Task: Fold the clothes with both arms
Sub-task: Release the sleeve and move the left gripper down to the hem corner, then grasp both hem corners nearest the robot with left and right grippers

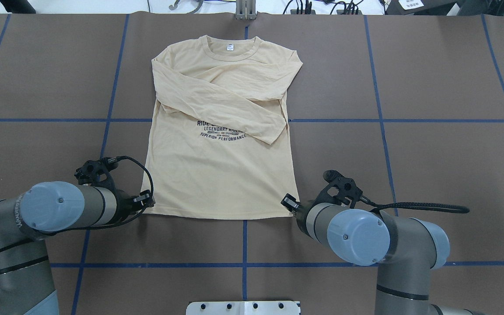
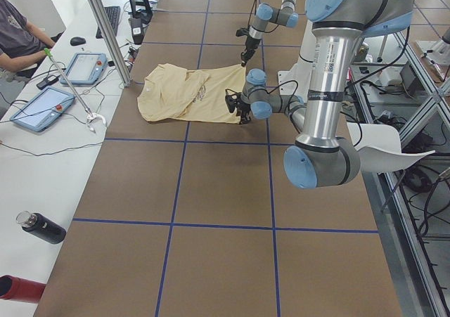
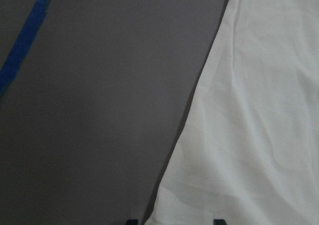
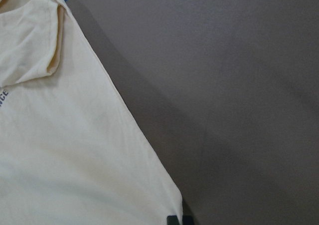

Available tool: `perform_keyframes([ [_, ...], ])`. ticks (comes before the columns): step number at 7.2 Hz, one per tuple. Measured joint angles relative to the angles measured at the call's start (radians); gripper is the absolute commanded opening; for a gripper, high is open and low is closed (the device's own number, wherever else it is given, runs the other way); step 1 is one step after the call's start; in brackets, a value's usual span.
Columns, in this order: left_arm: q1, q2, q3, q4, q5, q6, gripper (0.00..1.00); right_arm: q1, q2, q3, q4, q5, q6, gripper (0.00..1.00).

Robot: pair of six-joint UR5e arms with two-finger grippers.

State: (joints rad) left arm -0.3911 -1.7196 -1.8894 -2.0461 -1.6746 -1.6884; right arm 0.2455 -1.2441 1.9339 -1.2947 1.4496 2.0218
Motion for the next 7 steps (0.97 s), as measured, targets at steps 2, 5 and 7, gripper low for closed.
perform_keyframes([
  [2, 0.002, 0.0, 0.0, 0.002, -0.002, 0.0, 0.17, -0.004, 0.001, -0.002, 0.0, 0.0, 0.0, 0.0],
  [5, 0.008, -0.001, -0.001, 0.028, -0.007, -0.001, 0.0, -0.017, 0.005, -0.004, 0.0, -0.001, 0.001, 0.0],
  [7, 0.009, 0.0, -0.033, 0.077, -0.036, 0.005, 0.0, -0.017, 0.007, -0.002, 0.0, -0.002, 0.001, 0.0],
])
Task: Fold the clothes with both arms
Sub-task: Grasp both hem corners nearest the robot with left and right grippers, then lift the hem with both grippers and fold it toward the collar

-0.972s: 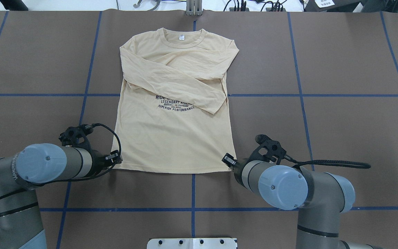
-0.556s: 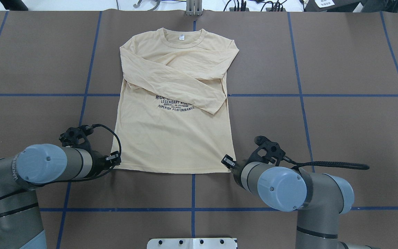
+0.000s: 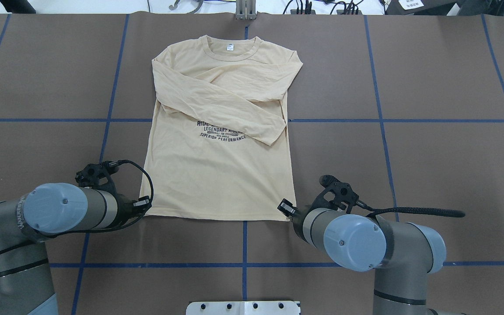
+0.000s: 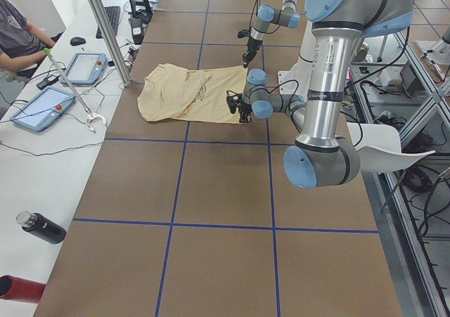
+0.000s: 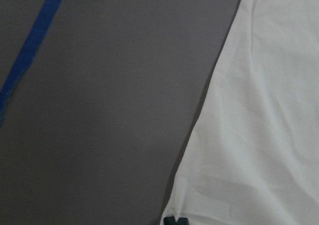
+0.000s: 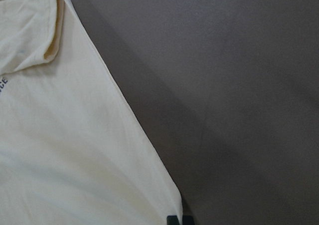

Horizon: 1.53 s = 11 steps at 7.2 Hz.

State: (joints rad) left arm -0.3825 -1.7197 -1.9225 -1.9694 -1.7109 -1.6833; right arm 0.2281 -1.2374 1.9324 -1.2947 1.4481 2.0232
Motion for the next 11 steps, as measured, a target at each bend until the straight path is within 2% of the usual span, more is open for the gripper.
perform_keyframes([
  [3, 0.003, 0.0, -0.127, 0.102, -0.099, 0.006, 0.0, -0.006, -0.043, 0.074, -0.016, 0.0, 0.004, 0.0],
  [5, 0.039, -0.002, -0.199, 0.133, -0.107, -0.043, 0.0, -0.051, -0.09, 0.222, -0.138, 0.001, 0.021, 0.0],
  [7, 0.077, 0.0, -0.262, 0.14, -0.106, -0.121, 0.0, -0.101, -0.11, 0.315, -0.228, 0.002, 0.057, 0.0],
  [9, 0.085, -0.005, -0.3, 0.141, -0.106, -0.141, 0.0, -0.086, -0.108, 0.336, -0.247, 0.003, 0.059, 0.0],
  [11, -0.024, -0.08, -0.257, 0.141, -0.107, -0.032, 0.0, 0.041, -0.019, 0.238, -0.25, 0.057, -0.048, 0.0],
])
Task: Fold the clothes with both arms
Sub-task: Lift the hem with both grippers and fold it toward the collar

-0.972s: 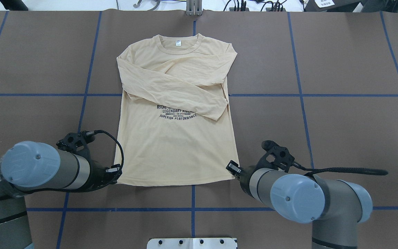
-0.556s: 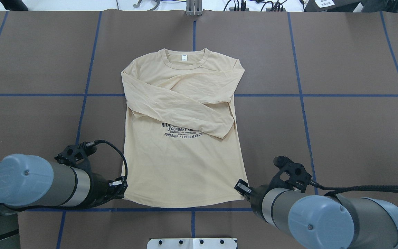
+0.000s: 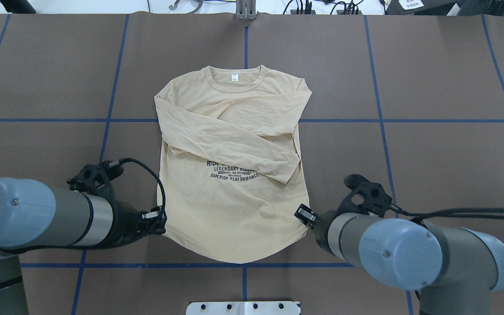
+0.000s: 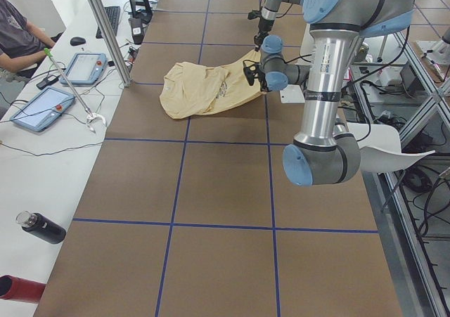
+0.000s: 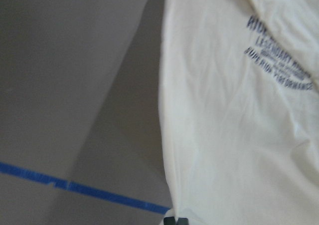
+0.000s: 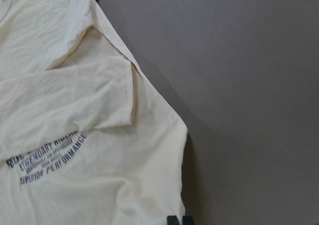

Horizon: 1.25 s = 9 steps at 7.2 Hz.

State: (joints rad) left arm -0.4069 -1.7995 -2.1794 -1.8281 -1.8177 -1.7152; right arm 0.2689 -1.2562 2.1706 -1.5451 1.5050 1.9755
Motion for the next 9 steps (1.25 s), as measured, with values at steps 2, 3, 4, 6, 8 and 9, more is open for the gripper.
perform_keyframes([
  [2, -0.151, -0.123, 0.169, -0.009, -0.004, 0.116, 0.0, 0.239, 0.108, -0.167, 0.005, 0.174, -0.194, 0.0],
  [3, -0.217, -0.183, 0.272, -0.02, -0.005, 0.168, 0.0, 0.335, 0.162, -0.254, 0.008, 0.241, -0.272, 0.0],
  [4, -0.272, -0.22, 0.35, -0.048, -0.005, 0.208, 0.0, 0.391, 0.23, -0.358, 0.011, 0.27, -0.32, 0.0],
  [6, -0.351, -0.264, 0.47, -0.137, -0.007, 0.245, 0.0, 0.448, 0.349, -0.535, 0.015, 0.285, -0.38, 0.0],
  [8, -0.388, -0.329, 0.584, -0.182, -0.006, 0.253, 0.0, 0.473, 0.437, -0.697, 0.056, 0.284, -0.419, 0.0],
  [9, -0.395, -0.356, 0.647, -0.215, -0.004, 0.254, 0.0, 0.475, 0.463, -0.795, 0.139, 0.281, -0.428, 0.0],
])
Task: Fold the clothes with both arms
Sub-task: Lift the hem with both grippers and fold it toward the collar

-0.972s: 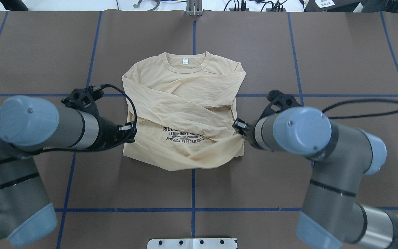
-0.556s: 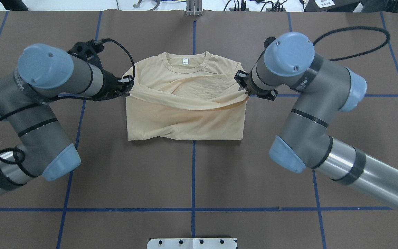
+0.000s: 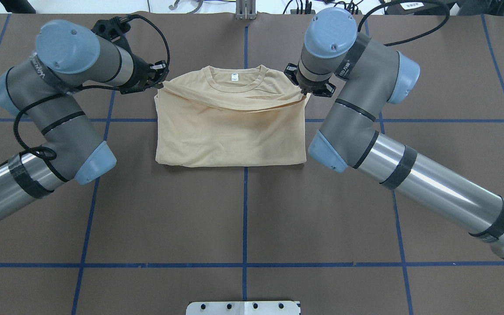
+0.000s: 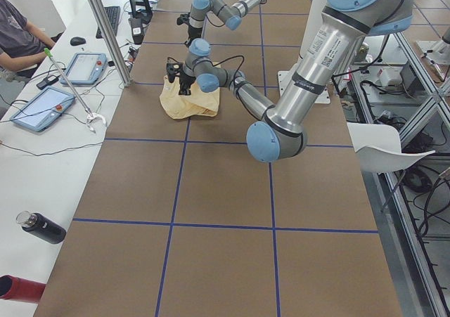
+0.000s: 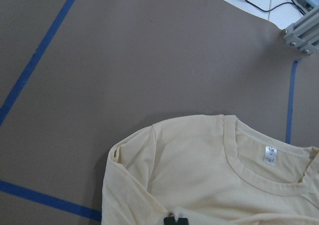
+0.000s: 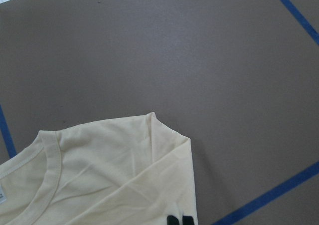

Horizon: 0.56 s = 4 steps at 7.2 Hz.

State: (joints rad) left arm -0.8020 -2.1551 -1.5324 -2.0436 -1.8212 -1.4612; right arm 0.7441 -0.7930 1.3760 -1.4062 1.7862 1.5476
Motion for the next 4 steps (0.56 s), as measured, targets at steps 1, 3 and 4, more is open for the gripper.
perform_keyframes([
  [1, -0.005, -0.016, 0.07, -0.064, 0.002, 0.001, 0.0, 0.002, 0.025, -0.096, 0.081, -0.004, -0.01, 0.0],
  [3, -0.007, -0.044, 0.201, -0.177, 0.009, 0.001, 0.0, 0.007, 0.071, -0.213, 0.145, -0.021, -0.044, 0.0],
  [4, -0.008, -0.052, 0.243, -0.214, 0.015, 0.001, 0.0, 0.007, 0.091, -0.253, 0.152, -0.03, -0.056, 0.0],
])
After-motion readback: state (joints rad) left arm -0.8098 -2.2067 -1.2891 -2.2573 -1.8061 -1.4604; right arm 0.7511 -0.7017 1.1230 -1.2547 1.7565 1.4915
